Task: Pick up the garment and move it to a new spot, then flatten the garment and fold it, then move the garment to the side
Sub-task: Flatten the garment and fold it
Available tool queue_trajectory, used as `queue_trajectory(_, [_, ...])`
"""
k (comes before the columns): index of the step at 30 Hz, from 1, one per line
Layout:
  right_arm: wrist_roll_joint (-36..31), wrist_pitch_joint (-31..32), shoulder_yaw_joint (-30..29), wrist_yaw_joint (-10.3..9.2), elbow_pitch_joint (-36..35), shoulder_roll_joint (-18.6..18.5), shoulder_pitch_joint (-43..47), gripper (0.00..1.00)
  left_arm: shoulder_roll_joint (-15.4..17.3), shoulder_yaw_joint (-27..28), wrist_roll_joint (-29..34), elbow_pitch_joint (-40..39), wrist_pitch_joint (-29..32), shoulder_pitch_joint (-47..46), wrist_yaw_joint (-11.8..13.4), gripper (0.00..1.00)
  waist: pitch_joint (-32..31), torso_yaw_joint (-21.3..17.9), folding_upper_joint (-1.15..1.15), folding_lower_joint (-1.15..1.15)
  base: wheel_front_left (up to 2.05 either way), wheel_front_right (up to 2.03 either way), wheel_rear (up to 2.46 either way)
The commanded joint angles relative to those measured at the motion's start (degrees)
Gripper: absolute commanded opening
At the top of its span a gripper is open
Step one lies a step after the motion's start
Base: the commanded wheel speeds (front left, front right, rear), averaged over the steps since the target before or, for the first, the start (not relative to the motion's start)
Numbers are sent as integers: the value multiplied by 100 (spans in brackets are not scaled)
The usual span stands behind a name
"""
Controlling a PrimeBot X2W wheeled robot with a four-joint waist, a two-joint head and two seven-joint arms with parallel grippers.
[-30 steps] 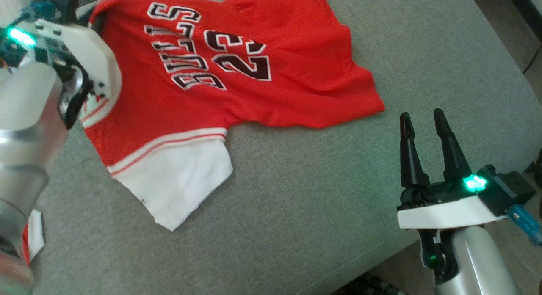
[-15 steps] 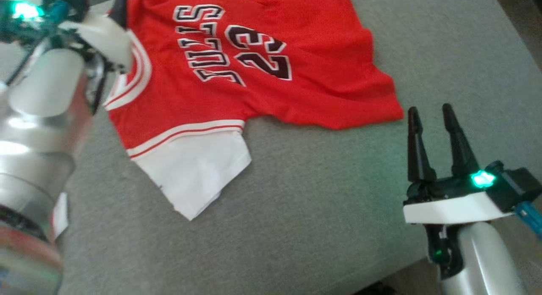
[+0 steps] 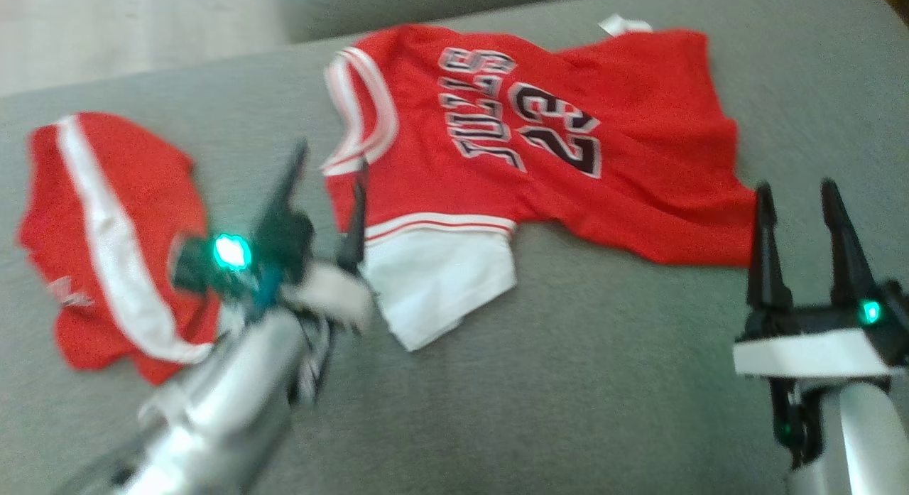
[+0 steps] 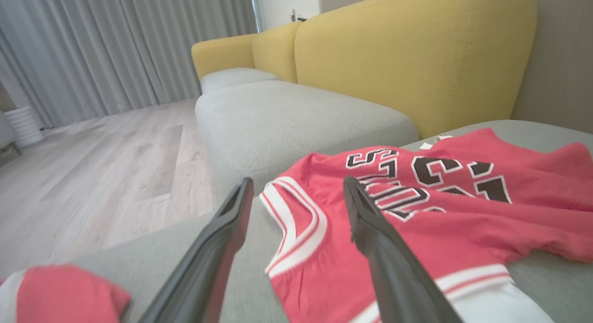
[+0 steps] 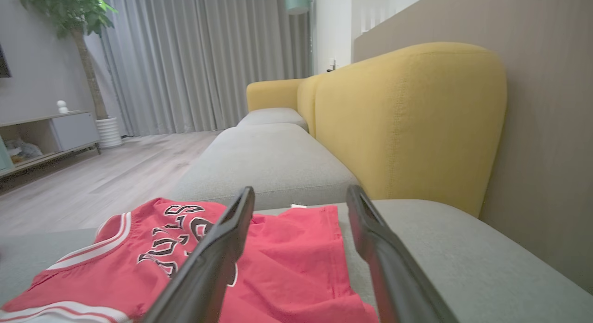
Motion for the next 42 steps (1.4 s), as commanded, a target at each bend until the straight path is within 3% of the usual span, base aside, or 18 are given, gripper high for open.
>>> queue_trajectory(1, [5, -37, 46, -4, -129, -37, 128, 100, 18, 331, 64, -395, -28, 82, 103, 100, -408, 470, 0, 1, 0, 0, 0])
queue_trajectory(6, [51, -37, -20, -4, -43, -37, 461, 100, -160, 672, 252, -931, -29, 1136, 260, 100, -620, 722, 0, 1, 0, 0, 0])
queue_trajectory(10, [28, -37, 82, -4, 2, -37, 574, 100, -318, 858, 386, -1073, -29, 1657, 166, 100, -669, 774, 0, 1, 0, 0, 0])
queue_trajectory(20, [88, -37, 222, -4, -28, -37, 534, 100, -707, 941, 534, -679, -13, 1673, -238, 100, -618, 575, 0, 1, 0, 0, 0])
queue_trajectory(30, [171, -37, 320, -4, -9, -37, 434, 100, -978, 631, 80, 282, 1127, 1591, -620, 100, -413, 87, 0, 1, 0, 0, 0])
queue_trajectory(35, [294, -37, 319, -4, -6, -37, 414, 100, -1019, 670, -53, 494, 1326, 1594, -525, 100, -376, -64, 0, 1, 0, 0, 0])
queue_trajectory(42, [315, -37, 355, -4, -13, -37, 450, 100, -1032, 651, -154, 625, 1395, 1541, -633, 100, -391, -122, 0, 1, 0, 0, 0])
